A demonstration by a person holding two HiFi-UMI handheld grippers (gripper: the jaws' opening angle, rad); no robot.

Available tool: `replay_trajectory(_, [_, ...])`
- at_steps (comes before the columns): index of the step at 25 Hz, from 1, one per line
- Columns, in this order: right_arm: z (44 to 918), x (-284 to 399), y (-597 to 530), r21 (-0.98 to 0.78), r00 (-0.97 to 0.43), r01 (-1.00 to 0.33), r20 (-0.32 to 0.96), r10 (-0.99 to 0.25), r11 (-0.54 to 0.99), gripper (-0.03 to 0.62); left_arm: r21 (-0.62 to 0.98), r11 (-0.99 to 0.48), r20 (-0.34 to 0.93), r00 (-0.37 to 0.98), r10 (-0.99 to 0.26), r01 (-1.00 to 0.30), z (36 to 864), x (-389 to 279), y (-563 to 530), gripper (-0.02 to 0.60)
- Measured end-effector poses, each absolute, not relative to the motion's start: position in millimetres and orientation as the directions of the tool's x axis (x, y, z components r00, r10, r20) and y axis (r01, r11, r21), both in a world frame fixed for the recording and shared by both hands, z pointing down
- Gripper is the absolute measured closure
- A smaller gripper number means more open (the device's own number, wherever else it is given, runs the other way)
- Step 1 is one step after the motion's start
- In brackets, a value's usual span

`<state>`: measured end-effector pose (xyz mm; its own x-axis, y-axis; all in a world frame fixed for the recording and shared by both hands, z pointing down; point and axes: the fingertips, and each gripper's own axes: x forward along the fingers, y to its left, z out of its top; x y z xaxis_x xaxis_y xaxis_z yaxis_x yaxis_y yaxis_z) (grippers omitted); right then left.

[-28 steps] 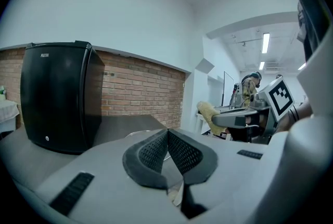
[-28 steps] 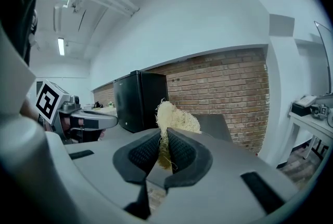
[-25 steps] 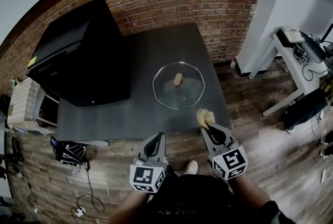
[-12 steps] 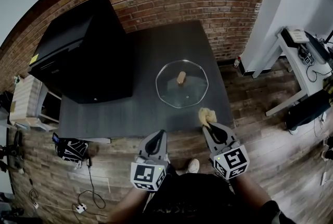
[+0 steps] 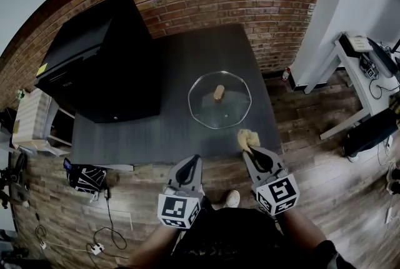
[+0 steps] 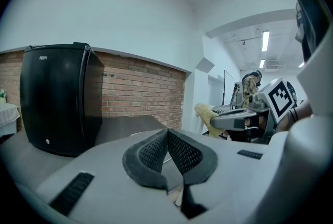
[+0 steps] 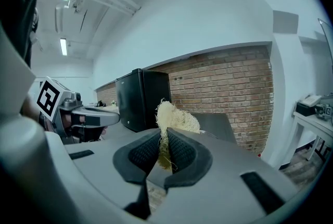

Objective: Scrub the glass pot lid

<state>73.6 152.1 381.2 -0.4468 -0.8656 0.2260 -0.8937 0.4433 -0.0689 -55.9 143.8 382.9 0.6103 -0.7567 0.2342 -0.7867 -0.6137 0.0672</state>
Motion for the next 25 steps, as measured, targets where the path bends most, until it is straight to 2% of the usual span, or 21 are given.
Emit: replay_trajectory(25, [384.0, 77.0, 150.4, -0.067, -0.434, -0.900, 0.227, -0.872, 0.431, 0.551, 0.078, -0.618, 0.231, 0.617, -0.752, -0.782, 386.8, -51.5, 143.3, 0.551])
